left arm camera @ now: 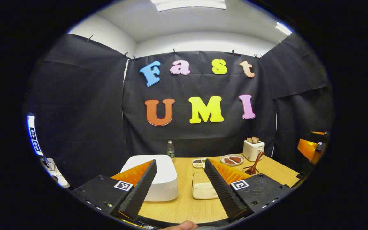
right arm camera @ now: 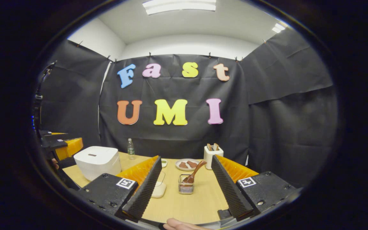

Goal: Close the left gripper, press the button to open the rice cooker; take a wooden spoon from the chopstick holder with the right hand, scoop a spoonful of rice and pour it into the rice cooker, then put the wooden spoon back into the chopstick holder.

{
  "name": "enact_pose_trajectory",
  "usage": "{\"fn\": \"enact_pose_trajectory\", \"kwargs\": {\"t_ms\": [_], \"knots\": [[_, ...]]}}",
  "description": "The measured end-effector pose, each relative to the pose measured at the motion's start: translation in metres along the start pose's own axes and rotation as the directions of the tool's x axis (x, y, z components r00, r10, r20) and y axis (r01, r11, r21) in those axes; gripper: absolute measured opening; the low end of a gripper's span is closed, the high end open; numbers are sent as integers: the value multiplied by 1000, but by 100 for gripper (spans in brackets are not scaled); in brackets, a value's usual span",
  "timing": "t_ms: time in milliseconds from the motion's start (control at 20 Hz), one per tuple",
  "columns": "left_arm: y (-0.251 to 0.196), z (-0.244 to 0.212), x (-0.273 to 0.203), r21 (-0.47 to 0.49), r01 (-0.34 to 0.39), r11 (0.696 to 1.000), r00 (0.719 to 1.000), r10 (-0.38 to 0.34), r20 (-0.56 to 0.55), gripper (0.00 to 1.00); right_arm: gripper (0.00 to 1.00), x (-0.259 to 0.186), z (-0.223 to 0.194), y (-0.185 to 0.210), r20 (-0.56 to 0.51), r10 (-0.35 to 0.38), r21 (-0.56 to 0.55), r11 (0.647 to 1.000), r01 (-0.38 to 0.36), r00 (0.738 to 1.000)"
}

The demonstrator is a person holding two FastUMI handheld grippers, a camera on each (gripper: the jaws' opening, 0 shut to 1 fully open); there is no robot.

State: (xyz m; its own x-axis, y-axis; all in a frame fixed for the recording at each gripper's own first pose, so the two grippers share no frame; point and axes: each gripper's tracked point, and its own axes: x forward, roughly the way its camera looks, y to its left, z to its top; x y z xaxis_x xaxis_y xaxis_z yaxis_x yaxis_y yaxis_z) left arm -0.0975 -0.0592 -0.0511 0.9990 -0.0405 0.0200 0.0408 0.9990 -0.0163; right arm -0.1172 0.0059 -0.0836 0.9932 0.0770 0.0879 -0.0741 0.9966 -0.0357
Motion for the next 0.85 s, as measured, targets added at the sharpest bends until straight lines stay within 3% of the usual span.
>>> {"fn": "enact_pose_trajectory", "kwargs": {"t_ms": [150, 250, 400, 500, 800, 850], "knots": [[7, 14, -11, -29, 3, 1000, 999, -2, 33, 95, 96, -2, 9, -7, 7, -31, -7, 999, 31, 999], [6, 18, -14, -46, 16, 999, 999, -15, 41, 95, 100, -5, 17, -7, 17, -38, -7, 999, 38, 999], [11, 21, -18, -43, 12, 999, 999, -10, 45, 96, 96, -7, 25, -6, 26, -41, -11, 999, 41, 999], [12, 24, -20, -44, 7, 999, 999, -5, 48, 95, 100, -8, 29, -6, 30, -45, -12, 999, 45, 999], [17, 26, -20, -55, 4, 998, 999, -1, 52, 96, 96, -15, 41, -2, 55, -40, -10, 999, 40, 998], [15, 24, -19, -54, 7, 998, 999, -4, 50, 95, 100, -15, 40, -1, 57, -38, -12, 999, 39, 998]]}}
